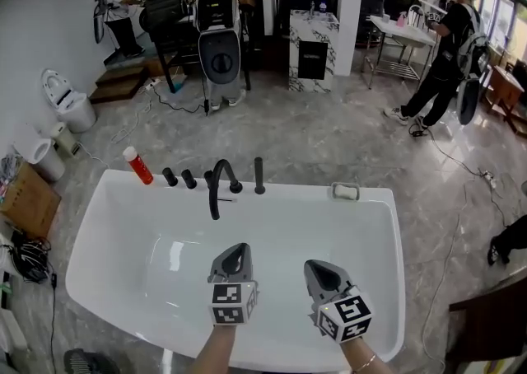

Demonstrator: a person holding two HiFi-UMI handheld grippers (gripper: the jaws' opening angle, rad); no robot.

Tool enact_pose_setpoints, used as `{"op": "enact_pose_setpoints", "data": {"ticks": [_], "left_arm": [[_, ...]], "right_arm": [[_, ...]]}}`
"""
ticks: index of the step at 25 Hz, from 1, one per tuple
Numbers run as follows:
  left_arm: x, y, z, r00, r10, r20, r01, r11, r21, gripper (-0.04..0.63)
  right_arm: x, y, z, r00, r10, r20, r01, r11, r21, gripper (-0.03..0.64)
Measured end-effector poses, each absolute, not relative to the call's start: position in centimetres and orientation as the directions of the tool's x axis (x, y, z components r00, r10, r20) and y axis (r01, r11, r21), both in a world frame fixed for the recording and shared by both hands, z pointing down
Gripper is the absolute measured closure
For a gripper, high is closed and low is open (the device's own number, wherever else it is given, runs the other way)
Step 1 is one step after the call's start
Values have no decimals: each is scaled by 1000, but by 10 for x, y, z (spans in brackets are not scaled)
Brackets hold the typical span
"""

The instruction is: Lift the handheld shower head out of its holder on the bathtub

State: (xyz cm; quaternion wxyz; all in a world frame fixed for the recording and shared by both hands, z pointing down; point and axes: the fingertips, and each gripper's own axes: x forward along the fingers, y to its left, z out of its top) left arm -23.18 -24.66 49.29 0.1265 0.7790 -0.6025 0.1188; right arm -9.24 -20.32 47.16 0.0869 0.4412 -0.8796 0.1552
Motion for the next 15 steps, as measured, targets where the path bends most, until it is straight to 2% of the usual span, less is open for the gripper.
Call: {"op": "enact_pose_setpoints", "data": {"ticks": [15], "left_arm": [[-204,-416,608,203,-907,369,-978,-204,36,574]], "right_arm": [[-65,-334,587,-599,-729,332,-800,563,-207,611]]}}
